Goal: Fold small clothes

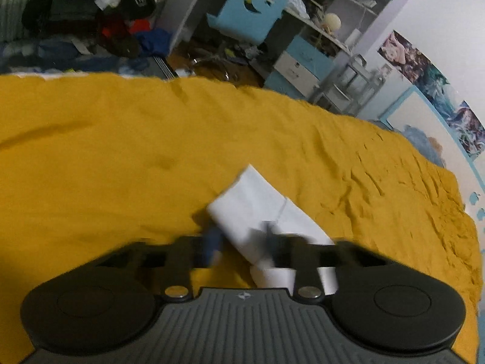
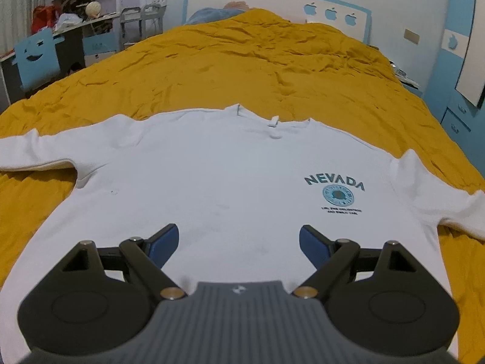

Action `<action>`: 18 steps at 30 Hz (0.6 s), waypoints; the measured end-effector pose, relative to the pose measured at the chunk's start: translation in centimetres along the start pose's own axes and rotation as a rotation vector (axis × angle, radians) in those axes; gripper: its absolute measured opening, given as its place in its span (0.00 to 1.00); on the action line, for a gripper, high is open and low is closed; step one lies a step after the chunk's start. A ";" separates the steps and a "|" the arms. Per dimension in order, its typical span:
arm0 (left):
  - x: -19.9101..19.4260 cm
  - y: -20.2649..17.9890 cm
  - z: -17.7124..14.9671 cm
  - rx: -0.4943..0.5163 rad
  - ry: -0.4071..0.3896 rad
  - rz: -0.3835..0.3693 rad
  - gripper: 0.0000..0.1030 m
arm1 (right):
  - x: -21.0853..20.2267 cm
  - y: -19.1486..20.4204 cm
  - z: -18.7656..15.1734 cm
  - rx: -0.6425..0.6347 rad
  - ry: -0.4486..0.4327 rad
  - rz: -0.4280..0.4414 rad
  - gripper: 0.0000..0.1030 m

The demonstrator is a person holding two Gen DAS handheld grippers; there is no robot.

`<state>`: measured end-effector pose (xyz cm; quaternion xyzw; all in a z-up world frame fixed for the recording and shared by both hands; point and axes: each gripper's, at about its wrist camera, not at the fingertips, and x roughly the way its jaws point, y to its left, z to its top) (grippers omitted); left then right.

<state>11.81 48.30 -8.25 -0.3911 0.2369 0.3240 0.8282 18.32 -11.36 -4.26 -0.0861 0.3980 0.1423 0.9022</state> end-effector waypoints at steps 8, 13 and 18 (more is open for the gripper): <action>-6.6 -7.2 -0.7 0.261 -0.144 -0.113 0.05 | -0.2 -0.6 0.0 0.024 -0.004 -0.006 0.80; -12.0 -16.2 -3.1 0.468 -0.183 -0.223 0.05 | -0.7 -2.0 -0.6 0.053 -0.016 0.005 0.80; -16.9 -25.8 -9.0 0.669 -0.195 -0.382 0.05 | -1.7 -4.6 -1.2 0.105 -0.023 -0.028 0.80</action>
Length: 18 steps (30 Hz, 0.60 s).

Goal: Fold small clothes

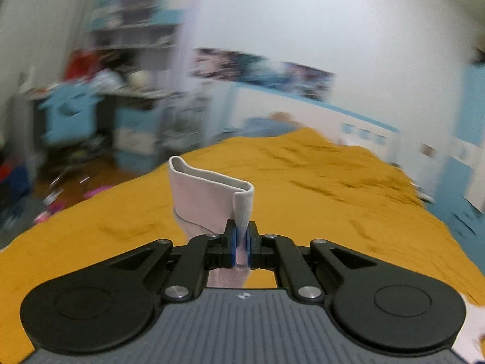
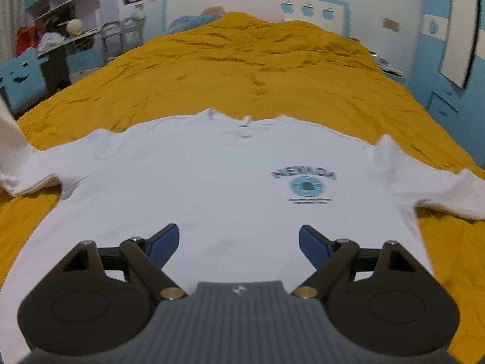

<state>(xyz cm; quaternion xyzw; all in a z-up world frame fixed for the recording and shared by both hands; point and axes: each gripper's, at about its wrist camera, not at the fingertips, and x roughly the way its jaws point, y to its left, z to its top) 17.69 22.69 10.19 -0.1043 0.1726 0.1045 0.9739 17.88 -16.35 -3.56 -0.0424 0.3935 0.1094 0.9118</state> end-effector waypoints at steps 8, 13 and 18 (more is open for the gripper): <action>1.1 -17.1 -4.3 0.208 0.086 -0.278 0.05 | -1.4 -5.8 -0.9 0.100 -0.020 -0.052 0.64; 3.9 -22.9 -12.2 0.291 0.277 -0.355 0.05 | -1.5 -9.4 -2.4 0.158 -0.001 -0.064 0.51; 7.0 -24.3 -20.2 0.310 0.550 -0.401 0.09 | -1.2 -11.8 -4.1 0.232 0.041 -0.039 0.46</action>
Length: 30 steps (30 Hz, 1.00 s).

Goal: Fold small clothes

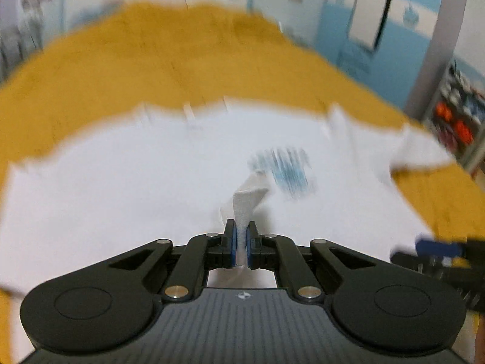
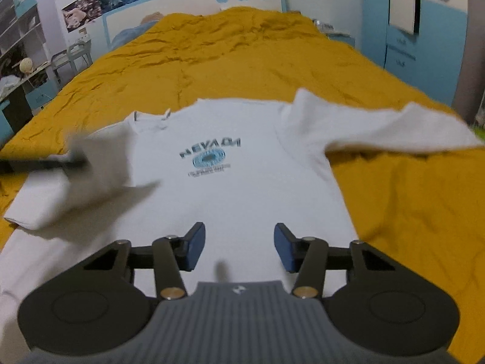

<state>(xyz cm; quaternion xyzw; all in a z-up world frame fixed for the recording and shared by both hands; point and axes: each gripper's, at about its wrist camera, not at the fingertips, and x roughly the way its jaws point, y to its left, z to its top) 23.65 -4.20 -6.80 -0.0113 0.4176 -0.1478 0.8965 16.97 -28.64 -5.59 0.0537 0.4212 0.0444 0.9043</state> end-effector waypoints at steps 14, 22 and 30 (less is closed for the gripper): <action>-5.1 6.0 -1.0 -0.076 -0.023 -0.014 0.53 | 3.7 1.2 0.5 0.180 0.097 0.294 0.40; -8.7 14.7 -2.9 -0.201 -0.034 0.224 0.53 | 9.3 3.0 1.6 0.341 0.241 0.342 0.24; -7.2 17.9 -6.8 -0.313 0.028 0.204 0.53 | 8.8 6.5 5.8 0.247 0.191 0.338 0.00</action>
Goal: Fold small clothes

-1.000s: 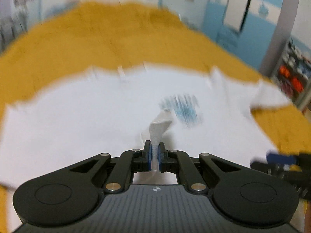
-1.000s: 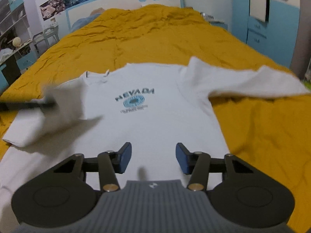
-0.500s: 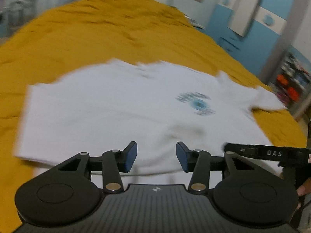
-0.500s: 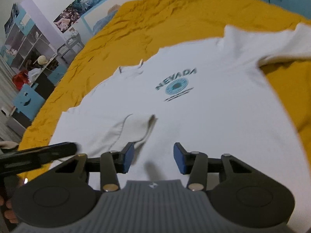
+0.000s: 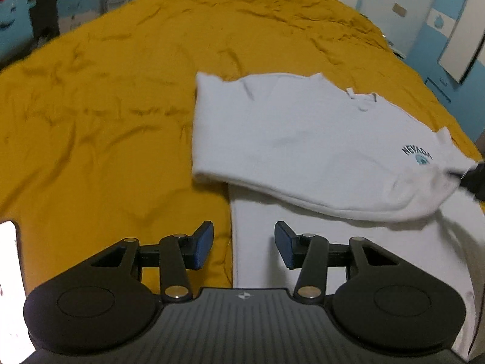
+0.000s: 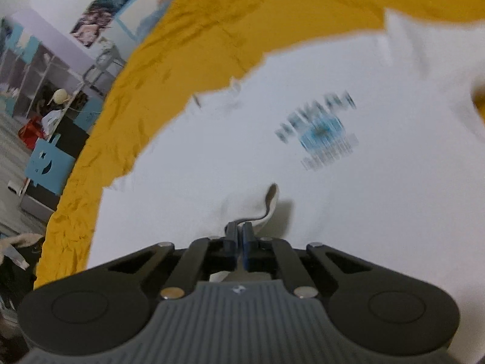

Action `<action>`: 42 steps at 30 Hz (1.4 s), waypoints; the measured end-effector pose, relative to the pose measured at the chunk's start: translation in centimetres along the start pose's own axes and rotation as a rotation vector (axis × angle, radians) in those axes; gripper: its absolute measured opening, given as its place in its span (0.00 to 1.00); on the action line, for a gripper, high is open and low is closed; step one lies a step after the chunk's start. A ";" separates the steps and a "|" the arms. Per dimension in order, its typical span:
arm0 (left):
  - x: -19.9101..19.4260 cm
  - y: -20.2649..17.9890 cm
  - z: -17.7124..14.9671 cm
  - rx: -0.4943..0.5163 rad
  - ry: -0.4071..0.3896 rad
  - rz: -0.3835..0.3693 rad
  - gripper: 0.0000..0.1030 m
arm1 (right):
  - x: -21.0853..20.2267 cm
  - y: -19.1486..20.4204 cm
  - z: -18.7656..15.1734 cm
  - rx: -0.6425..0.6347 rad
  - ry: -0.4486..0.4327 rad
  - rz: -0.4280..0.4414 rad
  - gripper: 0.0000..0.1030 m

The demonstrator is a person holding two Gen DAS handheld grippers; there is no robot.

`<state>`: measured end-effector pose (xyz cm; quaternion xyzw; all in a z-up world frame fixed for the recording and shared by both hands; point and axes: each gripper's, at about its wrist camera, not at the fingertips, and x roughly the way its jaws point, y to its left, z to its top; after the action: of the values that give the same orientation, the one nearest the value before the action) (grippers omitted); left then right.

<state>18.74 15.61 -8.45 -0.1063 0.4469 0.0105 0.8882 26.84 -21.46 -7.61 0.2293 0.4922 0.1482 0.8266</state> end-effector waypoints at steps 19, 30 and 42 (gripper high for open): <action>6.1 2.2 3.1 -0.162 -0.040 -0.025 0.53 | -8.9 17.0 15.6 -0.332 -0.336 0.151 0.00; 6.6 2.6 2.7 -0.149 -0.037 0.023 0.26 | -5.9 -1.5 15.6 -0.104 -0.270 -0.206 0.00; 3.5 2.6 5.4 -0.092 0.022 -0.072 0.35 | -0.4 -13.1 9.9 0.061 -0.067 -0.267 0.00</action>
<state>24.82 18.97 -8.61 -0.1629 0.4515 -0.0020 0.8773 35.67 -35.15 -10.13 0.1914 0.4948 0.0140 0.8476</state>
